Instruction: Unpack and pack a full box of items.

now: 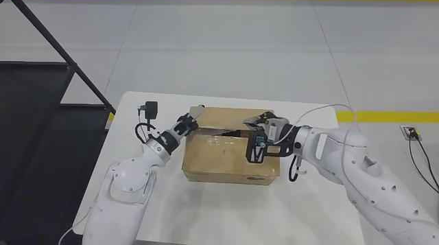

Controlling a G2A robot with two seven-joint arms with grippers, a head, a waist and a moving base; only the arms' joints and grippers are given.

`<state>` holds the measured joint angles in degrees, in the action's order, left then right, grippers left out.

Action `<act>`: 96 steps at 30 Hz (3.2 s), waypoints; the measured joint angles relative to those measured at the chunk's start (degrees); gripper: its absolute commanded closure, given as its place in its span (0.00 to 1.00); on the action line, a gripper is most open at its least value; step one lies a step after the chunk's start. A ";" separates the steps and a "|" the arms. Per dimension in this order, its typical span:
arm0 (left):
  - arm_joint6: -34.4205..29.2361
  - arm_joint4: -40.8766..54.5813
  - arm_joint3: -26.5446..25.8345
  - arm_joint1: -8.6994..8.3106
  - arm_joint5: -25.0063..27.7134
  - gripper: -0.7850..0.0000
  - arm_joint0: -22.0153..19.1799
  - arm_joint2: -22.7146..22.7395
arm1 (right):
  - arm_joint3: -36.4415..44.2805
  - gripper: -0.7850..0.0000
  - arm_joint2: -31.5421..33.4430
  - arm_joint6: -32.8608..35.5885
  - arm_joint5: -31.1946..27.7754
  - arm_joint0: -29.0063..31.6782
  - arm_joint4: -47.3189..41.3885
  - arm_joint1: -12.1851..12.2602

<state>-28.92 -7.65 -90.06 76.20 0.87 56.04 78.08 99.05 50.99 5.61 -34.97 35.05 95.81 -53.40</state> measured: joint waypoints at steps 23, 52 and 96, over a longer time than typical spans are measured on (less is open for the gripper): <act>-3.33 1.71 2.32 -0.99 2.71 0.00 -0.06 0.33 | 4.92 1.00 1.07 5.77 -0.58 1.36 -3.82 -1.73; -5.58 2.14 3.13 -1.86 4.22 0.00 -0.08 -1.06 | 7.71 1.00 5.18 30.09 1.88 8.52 -7.50 -2.55; -3.91 1.65 1.19 -2.95 3.59 0.00 1.40 -2.59 | 1.37 0.75 5.32 30.79 -3.07 8.94 -1.28 -4.34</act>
<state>-32.83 -6.00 -88.87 73.25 4.47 57.44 75.48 100.41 56.31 36.40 -38.04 44.00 94.53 -57.75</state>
